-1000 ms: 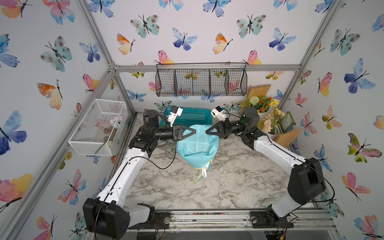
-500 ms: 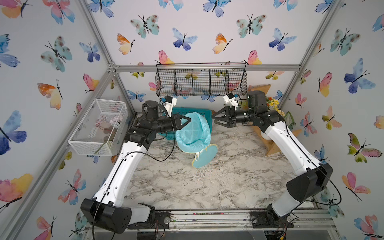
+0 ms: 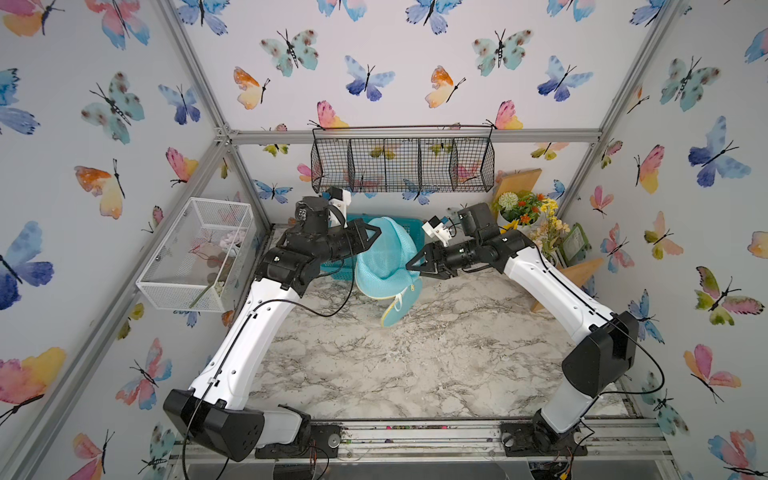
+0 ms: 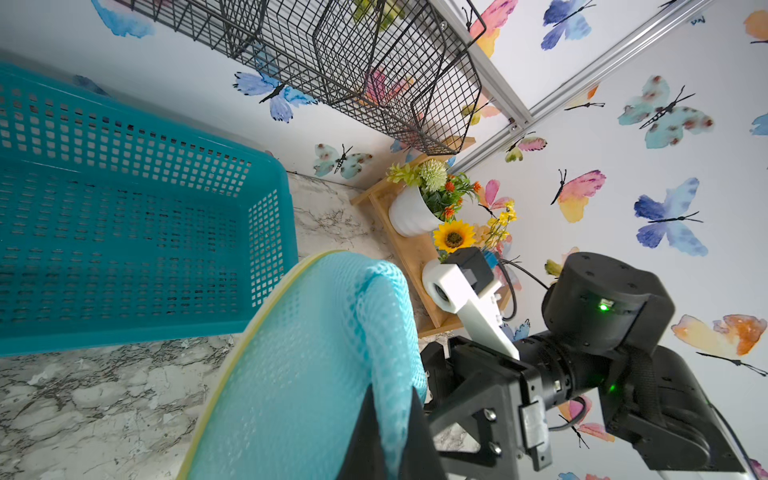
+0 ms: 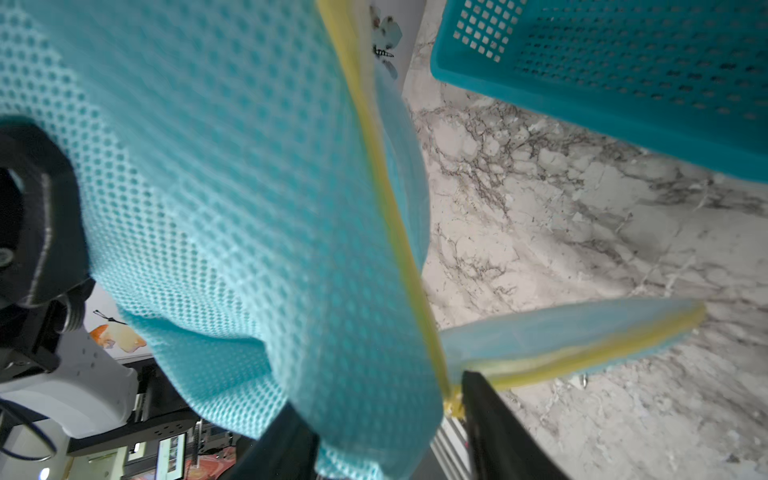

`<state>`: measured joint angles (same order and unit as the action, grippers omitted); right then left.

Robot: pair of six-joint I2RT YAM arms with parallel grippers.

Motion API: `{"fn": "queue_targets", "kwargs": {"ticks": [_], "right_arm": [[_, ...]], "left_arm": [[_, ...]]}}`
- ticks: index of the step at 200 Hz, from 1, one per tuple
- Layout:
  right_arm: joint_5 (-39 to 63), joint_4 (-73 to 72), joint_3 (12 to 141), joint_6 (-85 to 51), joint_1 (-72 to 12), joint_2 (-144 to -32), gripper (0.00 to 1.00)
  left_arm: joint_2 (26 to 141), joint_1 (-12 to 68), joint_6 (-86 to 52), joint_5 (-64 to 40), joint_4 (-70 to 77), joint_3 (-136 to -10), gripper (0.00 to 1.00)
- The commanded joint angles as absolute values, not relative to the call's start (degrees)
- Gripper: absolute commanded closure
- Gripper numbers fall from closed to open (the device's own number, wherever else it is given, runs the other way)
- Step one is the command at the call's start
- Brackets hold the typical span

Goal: Turn the laundry bag inside out
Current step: Turn over the laundry bag.

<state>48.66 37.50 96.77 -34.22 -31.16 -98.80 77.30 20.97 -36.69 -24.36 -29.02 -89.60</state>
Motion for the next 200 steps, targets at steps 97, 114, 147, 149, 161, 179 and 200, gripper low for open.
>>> {"fn": "queue_targets", "kwargs": {"ticks": [97, 114, 147, 149, 161, 179, 200], "right_arm": [[62.50, -35.35, 67.71, -73.75, -25.72, -92.72, 0.97], [63.49, -39.72, 67.76, -76.42, -26.45, -94.31, 0.97], [63.81, -58.47, 69.97, -88.92, -26.81, -98.40, 0.97], [63.74, -59.70, 70.25, -89.75, -26.87, -98.80, 0.97], [63.43, -67.14, 72.58, -94.83, -26.89, -100.99, 0.97], [63.49, -73.85, 78.25, -99.84, -26.89, -103.87, 0.98], [62.80, -68.48, 82.68, -95.60, -26.81, -104.15, 0.97]], "left_arm": [[64.75, 5.17, -83.06, -54.81, 38.08, -65.17, 1.00], [66.04, 5.52, -92.97, -50.69, 53.61, -61.70, 1.00], [69.09, 7.62, -100.54, -49.78, 63.72, -61.91, 1.00], [69.26, 7.71, -100.90, -49.89, 64.05, -61.82, 1.00], [69.78, 8.13, -101.75, -51.72, 63.93, -61.49, 1.00], [68.96, 9.03, -98.51, -54.51, 57.50, -60.66, 1.00], [67.43, 10.42, -90.68, -58.58, 44.33, -60.47, 1.00]]}}
